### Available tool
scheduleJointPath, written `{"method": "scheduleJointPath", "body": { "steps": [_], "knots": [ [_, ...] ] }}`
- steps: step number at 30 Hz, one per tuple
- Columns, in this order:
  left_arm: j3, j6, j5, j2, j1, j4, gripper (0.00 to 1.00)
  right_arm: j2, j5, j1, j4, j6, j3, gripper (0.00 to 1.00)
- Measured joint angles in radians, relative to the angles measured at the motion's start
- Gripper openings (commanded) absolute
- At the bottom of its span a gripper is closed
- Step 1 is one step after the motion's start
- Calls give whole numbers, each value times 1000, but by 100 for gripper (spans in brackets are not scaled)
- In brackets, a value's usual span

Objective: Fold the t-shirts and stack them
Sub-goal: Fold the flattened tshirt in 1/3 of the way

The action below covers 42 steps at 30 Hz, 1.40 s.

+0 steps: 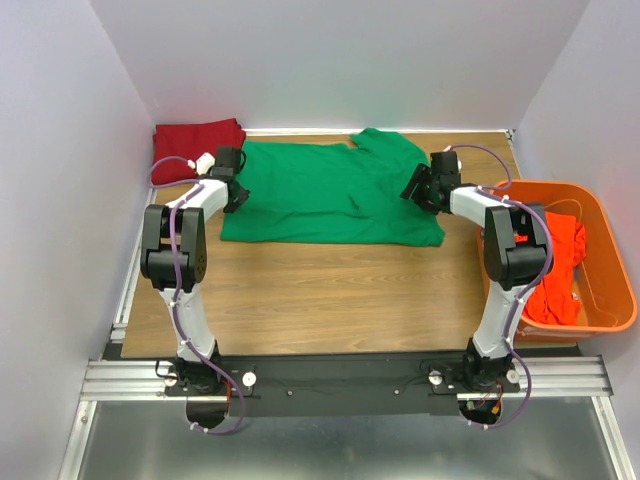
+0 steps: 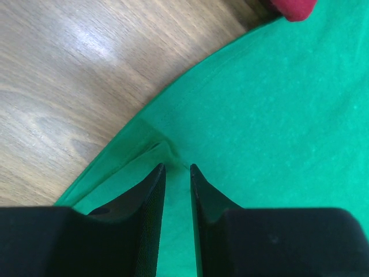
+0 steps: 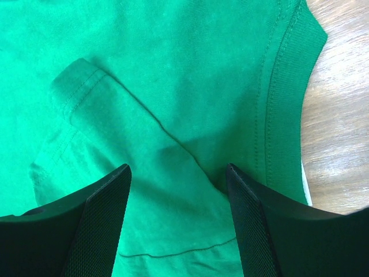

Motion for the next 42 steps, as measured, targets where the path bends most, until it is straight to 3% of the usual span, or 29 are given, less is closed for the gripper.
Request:
{"method": "scheduleJointPath", "body": {
  "steps": [6,9,18,42],
  "knots": [
    [4,-5,-2,12,0,-11,31,0,0,0,0,0,0,73],
    [11,-6,-3,26,0,-15,26,0,0,0,0,0,0,73],
    [15,-6,-14,35,0,-18,1,0,0,-12,0,0,0,73],
    [16,22,-44,-21,13,-41,0,-4,9,-21,0,-11,-11,73]
  ]
}}
